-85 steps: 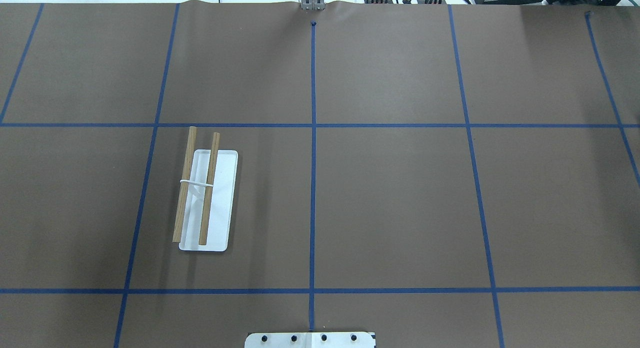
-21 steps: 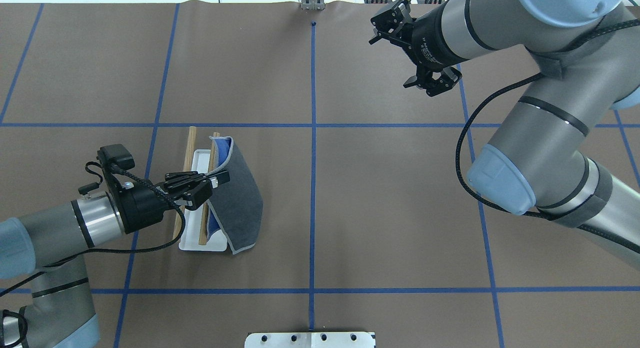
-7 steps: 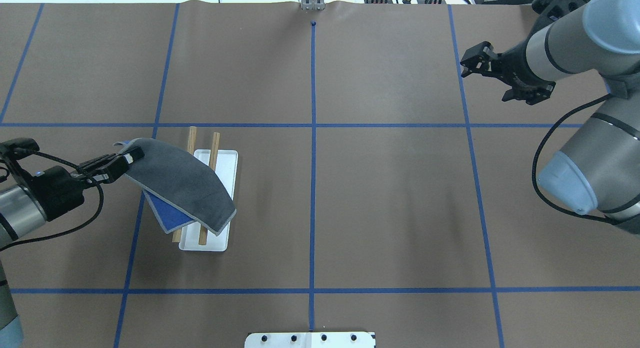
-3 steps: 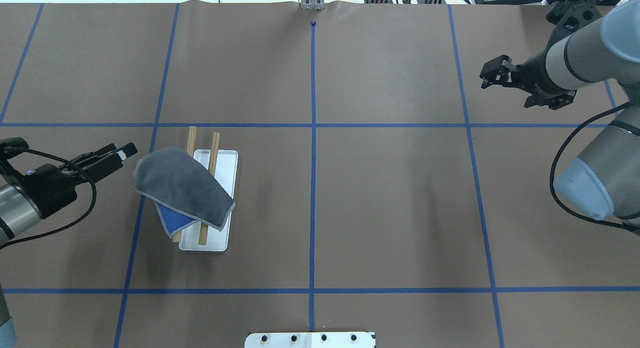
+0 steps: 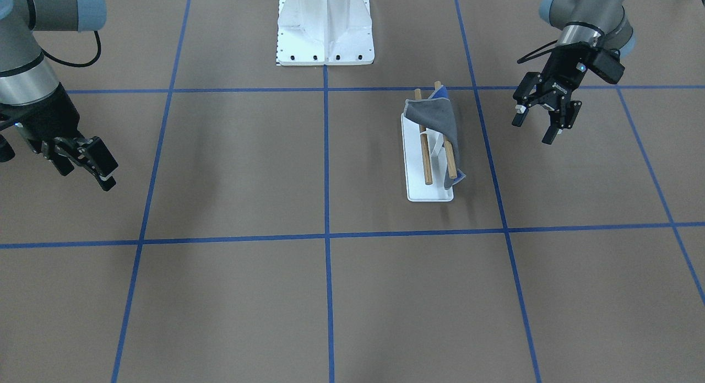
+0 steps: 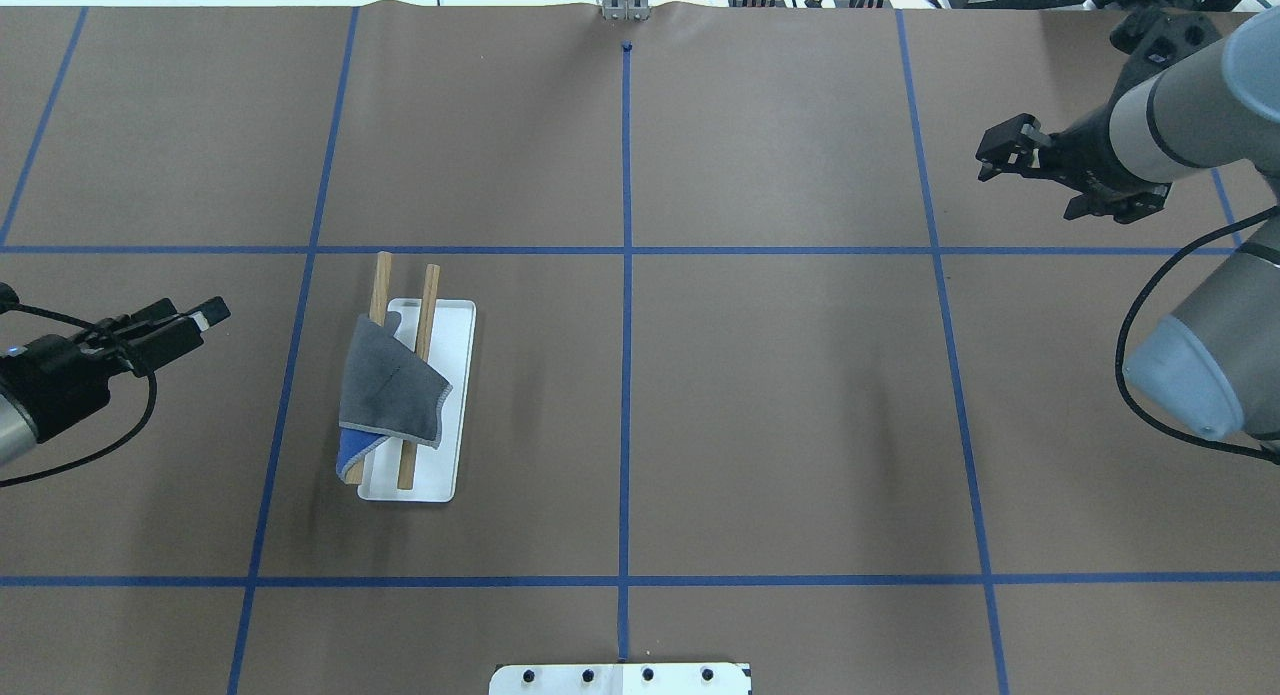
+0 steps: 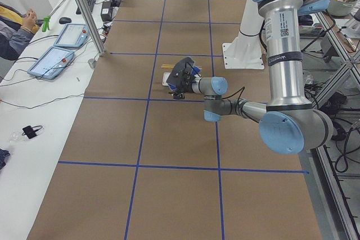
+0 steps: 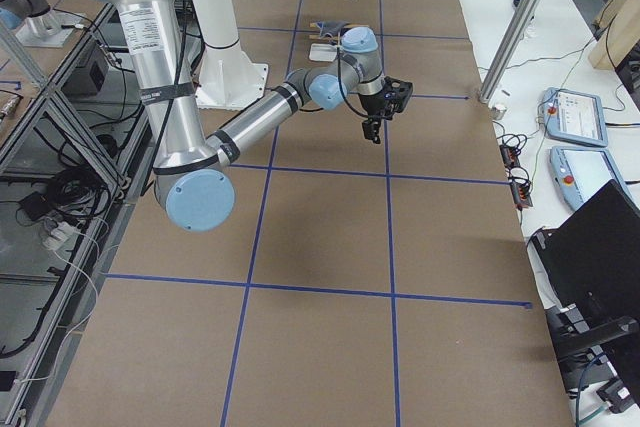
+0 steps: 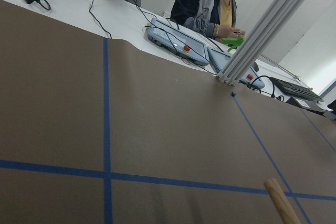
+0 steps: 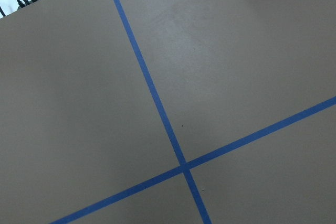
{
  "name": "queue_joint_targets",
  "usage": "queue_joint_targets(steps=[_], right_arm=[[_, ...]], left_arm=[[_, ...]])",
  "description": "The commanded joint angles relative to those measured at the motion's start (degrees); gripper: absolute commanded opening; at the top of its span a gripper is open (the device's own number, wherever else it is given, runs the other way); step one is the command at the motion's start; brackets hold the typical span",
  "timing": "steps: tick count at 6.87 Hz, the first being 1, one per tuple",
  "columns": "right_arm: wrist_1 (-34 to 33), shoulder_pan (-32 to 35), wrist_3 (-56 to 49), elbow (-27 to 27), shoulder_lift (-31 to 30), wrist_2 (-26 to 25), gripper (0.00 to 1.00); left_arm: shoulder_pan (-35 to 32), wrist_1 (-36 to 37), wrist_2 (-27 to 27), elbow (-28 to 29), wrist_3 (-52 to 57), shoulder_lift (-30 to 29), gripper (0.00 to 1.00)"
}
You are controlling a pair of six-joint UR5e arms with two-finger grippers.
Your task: Hang towel on rack
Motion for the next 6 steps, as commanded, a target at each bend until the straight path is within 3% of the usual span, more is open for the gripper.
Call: queue_joint_targets(steps=[1, 2, 3, 6], right_arm=[[0.3, 1.2, -2.8, 0.7, -2.5, 1.0, 1.00], [0.3, 2.3, -7.1, 0.6, -4.1, 2.1, 1.00], [0.3, 3.5, -10.7, 0.5, -5.4, 2.8, 1.00], [0.2, 6.7, -21.3, -0.3, -9.1, 4.3, 1.00]], left_arm=[[-12.1, 5.9, -14.1, -0.2, 0.2, -0.6, 0.98], [-20.6, 12.2, -25.4, 0.1, 0.3, -2.1, 0.98], [-26.6, 18.1, -32.6, 0.3, 3.1, -3.8, 0.98], [-39.9, 39.5, -43.5, 0.1, 36.6, -4.1, 0.98]])
